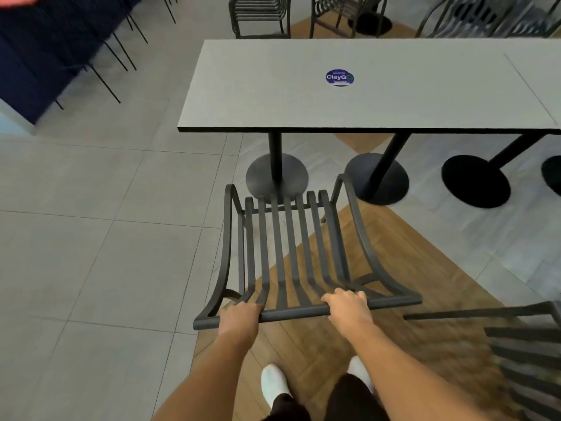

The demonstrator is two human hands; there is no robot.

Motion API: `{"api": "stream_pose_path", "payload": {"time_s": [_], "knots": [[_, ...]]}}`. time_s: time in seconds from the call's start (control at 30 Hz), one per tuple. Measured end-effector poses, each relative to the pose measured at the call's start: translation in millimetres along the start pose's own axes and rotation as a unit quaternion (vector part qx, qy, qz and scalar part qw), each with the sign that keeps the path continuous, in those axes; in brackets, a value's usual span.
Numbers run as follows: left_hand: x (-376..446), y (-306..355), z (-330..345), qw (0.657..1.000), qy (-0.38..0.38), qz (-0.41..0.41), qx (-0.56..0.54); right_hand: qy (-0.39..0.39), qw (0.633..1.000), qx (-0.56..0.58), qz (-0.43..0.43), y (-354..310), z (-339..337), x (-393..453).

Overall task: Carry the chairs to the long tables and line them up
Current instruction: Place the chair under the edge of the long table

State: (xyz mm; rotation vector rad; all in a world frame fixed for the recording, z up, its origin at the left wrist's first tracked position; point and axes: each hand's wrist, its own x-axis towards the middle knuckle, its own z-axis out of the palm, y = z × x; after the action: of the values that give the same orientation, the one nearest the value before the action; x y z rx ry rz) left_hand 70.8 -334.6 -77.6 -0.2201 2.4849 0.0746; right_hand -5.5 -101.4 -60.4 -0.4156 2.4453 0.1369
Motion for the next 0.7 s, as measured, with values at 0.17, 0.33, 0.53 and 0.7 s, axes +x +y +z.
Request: {"api": "stream_pose_path", "payload": {"time_s": [0.17, 0.33, 0.53, 0.7], "knots": [[22, -21, -11, 1.000, -0.006, -0.006, 0.008, -0.003, 1.000, 0.001, 0.015, -21, -17, 21], [47, -38, -35, 1.000, -0.006, -0.012, 0.023, -0.002, 1.000, 0.005, 0.017, -36, -37, 46], [80, -64, -58, 0.999, -0.003, -0.027, 0.018, 0.005, 1.000, 0.012, 0.024, -57, -59, 81], [106, -80, -81, 0.999, 0.014, -0.035, 0.028, 0.010, 0.999, 0.022, 0.025, -68, -77, 113]]}}
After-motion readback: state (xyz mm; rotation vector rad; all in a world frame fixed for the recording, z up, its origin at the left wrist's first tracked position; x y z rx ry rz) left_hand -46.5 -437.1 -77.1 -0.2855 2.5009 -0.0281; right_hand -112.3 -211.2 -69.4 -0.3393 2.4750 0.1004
